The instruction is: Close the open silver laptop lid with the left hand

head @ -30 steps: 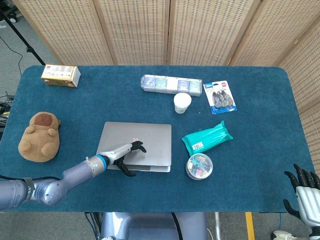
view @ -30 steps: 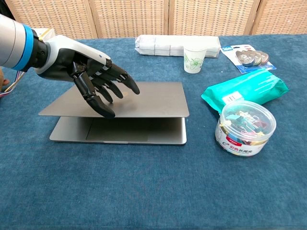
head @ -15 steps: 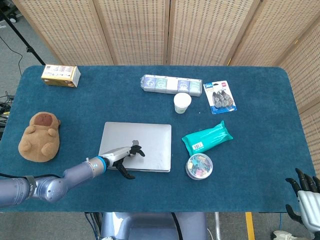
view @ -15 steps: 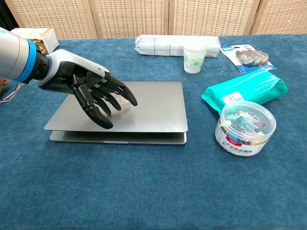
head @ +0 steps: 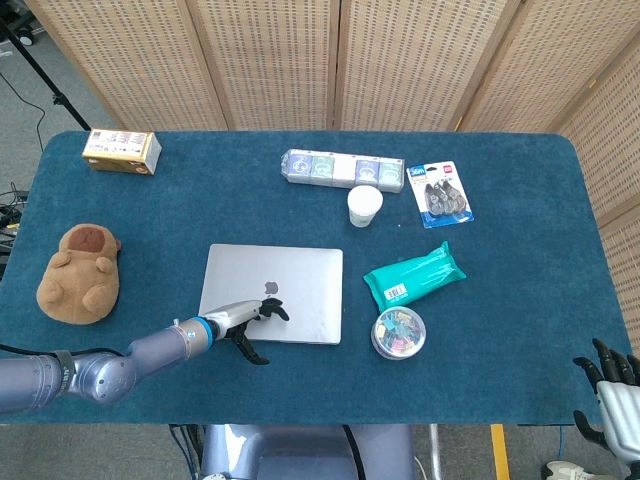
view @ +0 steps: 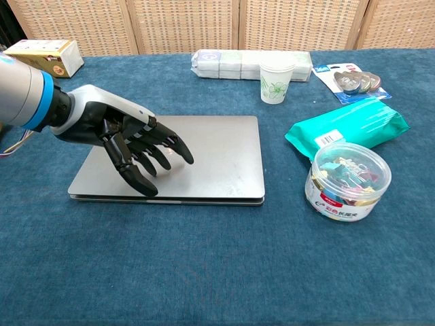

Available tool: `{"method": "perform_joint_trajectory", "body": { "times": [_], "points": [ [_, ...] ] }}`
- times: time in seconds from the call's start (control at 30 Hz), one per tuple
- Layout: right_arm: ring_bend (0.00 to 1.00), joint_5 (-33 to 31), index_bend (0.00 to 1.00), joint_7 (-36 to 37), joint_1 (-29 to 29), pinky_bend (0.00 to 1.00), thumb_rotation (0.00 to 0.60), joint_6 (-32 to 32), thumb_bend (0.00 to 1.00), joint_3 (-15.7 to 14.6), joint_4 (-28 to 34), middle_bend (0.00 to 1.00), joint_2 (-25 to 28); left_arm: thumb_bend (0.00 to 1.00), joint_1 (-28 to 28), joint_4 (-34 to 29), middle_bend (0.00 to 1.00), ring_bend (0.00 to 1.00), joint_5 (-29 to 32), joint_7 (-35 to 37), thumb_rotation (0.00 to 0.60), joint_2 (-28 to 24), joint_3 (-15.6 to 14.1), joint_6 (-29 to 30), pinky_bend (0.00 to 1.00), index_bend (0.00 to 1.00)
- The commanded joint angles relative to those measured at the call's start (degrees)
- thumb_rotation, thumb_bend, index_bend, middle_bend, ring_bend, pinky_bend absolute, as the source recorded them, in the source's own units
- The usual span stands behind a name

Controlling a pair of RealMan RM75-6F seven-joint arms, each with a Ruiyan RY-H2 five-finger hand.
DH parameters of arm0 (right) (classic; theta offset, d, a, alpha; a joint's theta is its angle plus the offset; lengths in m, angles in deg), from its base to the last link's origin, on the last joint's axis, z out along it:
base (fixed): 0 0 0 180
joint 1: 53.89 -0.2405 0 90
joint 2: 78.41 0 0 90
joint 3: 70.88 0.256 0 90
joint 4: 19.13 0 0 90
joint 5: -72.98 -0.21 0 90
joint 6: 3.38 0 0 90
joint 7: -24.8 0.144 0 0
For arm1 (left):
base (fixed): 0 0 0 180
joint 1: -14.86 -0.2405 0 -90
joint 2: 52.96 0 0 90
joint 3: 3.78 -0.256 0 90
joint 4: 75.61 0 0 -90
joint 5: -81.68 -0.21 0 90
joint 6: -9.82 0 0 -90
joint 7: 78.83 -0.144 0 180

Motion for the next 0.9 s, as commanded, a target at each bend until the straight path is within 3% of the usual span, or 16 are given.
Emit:
{"method": "perform_joint_trajectory", "body": {
  "times": [0.03, 0.27, 0.53, 0.7, 0.9],
  "points": [
    [0.00, -0.5, 0.19, -0.2, -0.2, 0.00, 0.600, -0.4, 0.37, 0.0, 0.1, 0.00, 0.1, 0.19, -0.1, 0.4, 0.03, 0.12, -0.3, 0.5, 0.600, 0.3, -0.2, -0.4, 0.14, 0.21],
    [0.00, -1.4, 0.19, -0.6, -0.7, 0.00, 0.600, -1.0, 0.38, -0.1, 0.3, 0.00, 0.3, 0.19, -0.7, 1.0, 0.03, 0.12, -1.3, 2.1, 0.600, 0.8, 0.0, -1.1, 0.14, 0.21],
    [0.00, 0.1, 0.17, 0.9, -0.4, 0.00, 0.600, -0.4, 0.37, -0.2, 0.0, 0.00, 0.6, 0.19, -1.1, -1.0, 0.03, 0.12, -3.1, 2.1, 0.600, -1.7, 1.7, 2.3, 0.14, 0.21],
    [0.00, 0.7, 0.17, 1.3, -0.6, 0.00, 0.600, -0.8, 0.37, -0.3, -0.2, 0.00, 0.6, 0.19, -2.0, -4.7, 0.03, 0.11, -7.0, -2.4, 0.600, -5.4, 2.7, 11.3, 0.14, 0.21],
    [0.00, 0.3, 0.17, -0.1, -1.8, 0.00, 0.600, -2.6, 0.38, -0.3, -0.2, 0.00, -0.2, 0.19, -6.2, -10.1, 0.03, 0.10, -12.1, -12.4, 0.600, -7.6, 0.9, 28.3, 0.14, 0.21]
  ]
}}
